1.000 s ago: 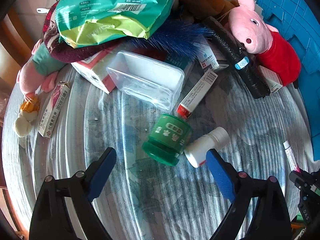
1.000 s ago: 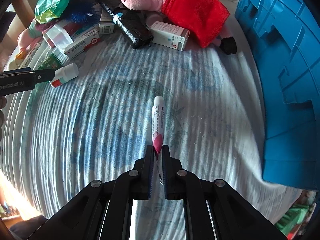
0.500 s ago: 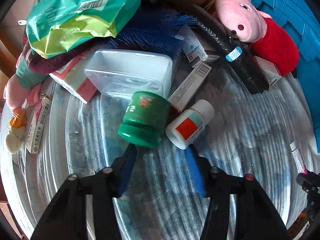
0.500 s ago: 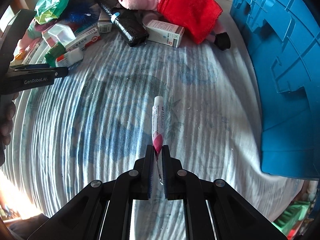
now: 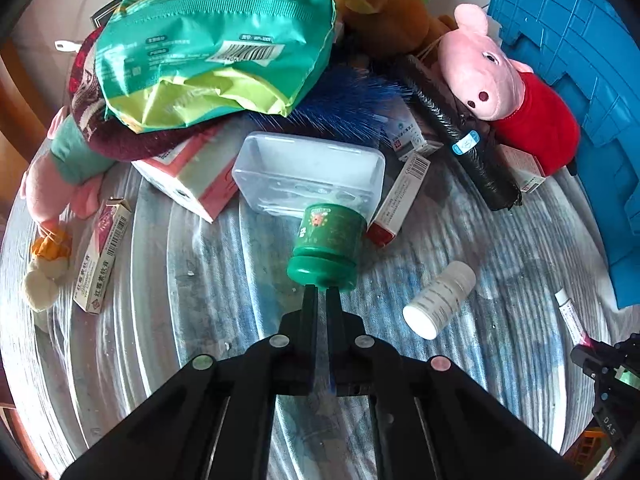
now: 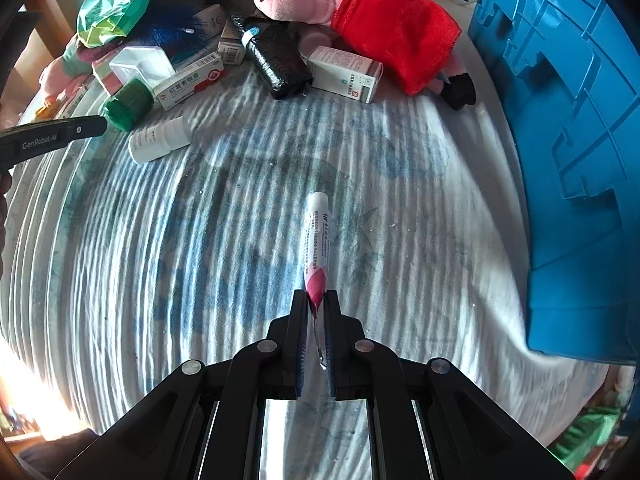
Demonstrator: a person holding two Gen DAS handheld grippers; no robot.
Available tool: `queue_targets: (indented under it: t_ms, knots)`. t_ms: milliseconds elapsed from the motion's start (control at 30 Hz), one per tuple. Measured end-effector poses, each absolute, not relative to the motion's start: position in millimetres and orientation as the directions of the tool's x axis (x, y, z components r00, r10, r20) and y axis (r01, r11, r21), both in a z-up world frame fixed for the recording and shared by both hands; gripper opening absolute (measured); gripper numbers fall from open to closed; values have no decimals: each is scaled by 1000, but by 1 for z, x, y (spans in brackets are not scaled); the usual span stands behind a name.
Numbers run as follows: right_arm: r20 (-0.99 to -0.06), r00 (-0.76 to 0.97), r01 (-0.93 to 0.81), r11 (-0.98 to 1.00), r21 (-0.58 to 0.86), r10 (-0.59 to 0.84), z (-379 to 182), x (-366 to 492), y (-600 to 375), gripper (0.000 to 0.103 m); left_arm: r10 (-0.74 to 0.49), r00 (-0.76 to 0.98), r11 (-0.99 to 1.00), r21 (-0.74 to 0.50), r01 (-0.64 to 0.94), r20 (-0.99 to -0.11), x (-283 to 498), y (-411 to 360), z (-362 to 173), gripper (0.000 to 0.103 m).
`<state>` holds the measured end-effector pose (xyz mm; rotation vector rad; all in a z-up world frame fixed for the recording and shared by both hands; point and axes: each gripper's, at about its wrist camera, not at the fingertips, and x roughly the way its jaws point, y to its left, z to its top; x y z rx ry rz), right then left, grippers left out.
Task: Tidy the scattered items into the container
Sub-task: 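Grasp the green jar with the left tool while the right tool holds the tube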
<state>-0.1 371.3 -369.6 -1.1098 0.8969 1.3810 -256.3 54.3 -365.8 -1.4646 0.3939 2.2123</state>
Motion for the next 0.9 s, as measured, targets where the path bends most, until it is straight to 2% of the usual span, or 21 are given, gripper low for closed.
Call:
queue_targets:
  t_ms: [33,100,133,300,467,800,833,867,900]
  knots:
    - [-959,35,-991,-117,-71,282,-369,-2,372,8,208,-326,-855,-9,-519,-922,-260,58,-367,21]
    - [-959,35,-991,-118,-71,282,-369,-4,374,8,213,-299,-851,-26,-525,-930,-266,65,-371,55]
    - [-958,36,-991,-117,-72,283,-368,-5,375,8,218,-305,-847,-25,-530,-927,-268,68,-371,58]
    - [-959,44,-992,-101,-75,281,-367,-7,379,8,228,-285,-831,-34,-555,-931,-273,86,-374,59]
    - [-959,48,-994,-83,-74,280,-367,-10,385,8,287,-233,-816,-110,-567,-929,-275,102,-370,59]
    - [-958,52,-993,-87,-80,283,-364,-27,402,8,215,-242,-832,-47,-553,-946,-303,155,-390,59]
    - [-958,54,-993,-85,-81,282,-364,-28,403,8,213,-244,-832,-45,-552,-946,-305,160,-390,58]
    - [-958,55,-993,-83,-82,281,-363,-29,404,8,216,-246,-831,-46,-555,-945,-306,165,-389,40]
    - [-958,57,-993,-81,-83,281,-363,-29,406,8,209,-249,-830,-37,-557,-946,-306,170,-388,40]
